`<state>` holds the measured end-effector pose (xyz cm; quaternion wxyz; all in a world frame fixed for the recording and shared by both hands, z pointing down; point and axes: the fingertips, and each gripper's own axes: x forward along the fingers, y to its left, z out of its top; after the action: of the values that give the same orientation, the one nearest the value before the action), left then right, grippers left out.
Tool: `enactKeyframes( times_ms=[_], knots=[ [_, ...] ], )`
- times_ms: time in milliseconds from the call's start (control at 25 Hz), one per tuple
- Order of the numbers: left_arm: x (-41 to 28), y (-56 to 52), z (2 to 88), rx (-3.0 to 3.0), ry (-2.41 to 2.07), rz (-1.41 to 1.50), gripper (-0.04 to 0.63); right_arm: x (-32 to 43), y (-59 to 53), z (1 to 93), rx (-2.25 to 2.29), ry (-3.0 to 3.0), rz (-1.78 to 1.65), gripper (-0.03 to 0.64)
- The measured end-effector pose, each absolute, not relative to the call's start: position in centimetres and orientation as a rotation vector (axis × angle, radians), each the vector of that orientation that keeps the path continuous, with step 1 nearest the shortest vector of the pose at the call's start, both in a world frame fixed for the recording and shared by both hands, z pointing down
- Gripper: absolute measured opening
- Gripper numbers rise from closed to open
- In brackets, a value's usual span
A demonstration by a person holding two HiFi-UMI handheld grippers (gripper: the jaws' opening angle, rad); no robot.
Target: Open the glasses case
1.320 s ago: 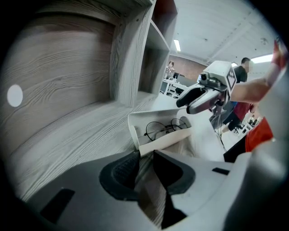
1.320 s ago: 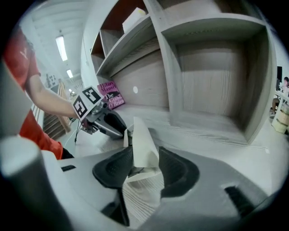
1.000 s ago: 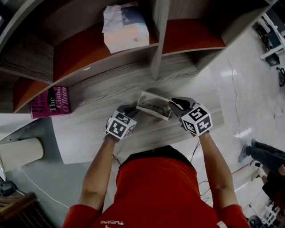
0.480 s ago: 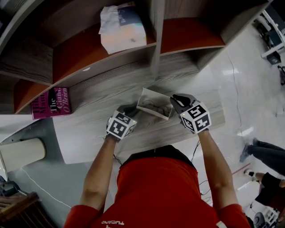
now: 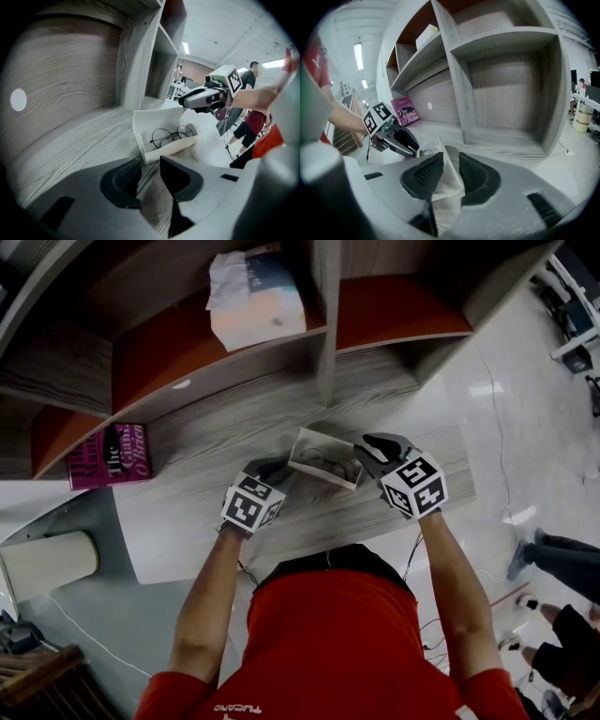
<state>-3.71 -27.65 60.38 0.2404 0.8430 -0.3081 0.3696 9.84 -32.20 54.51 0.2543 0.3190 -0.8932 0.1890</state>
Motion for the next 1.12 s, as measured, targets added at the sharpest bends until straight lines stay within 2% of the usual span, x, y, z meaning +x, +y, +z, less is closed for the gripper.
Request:
enactKeyframes(
  times_ms=[240,520,840,1120],
  knots=[
    [-4.4,-27.9,57.4,2.349,-0.918,0.939,0.106,9.6,-32.3,51.4,0.882,-2.481,0.441,0.109],
    [-4.3,-29.6,48.5,2.509,-1.14,0.657,0.104,9.2,-31.6,45.5,0.956,-2.598,0.309,0.08],
    [-2.3,-28.7,37.0,2.724,-1.29,0.227,0.06,8.6,-29.4,38.7,1.112,-2.742,0.19,0.019],
    [-1.0,-26.4,32.1,2.798,-1.331,0.093,0.031,7.0,-26.4,33.2,1.177,-2.913,0.13,0.006]
  ],
)
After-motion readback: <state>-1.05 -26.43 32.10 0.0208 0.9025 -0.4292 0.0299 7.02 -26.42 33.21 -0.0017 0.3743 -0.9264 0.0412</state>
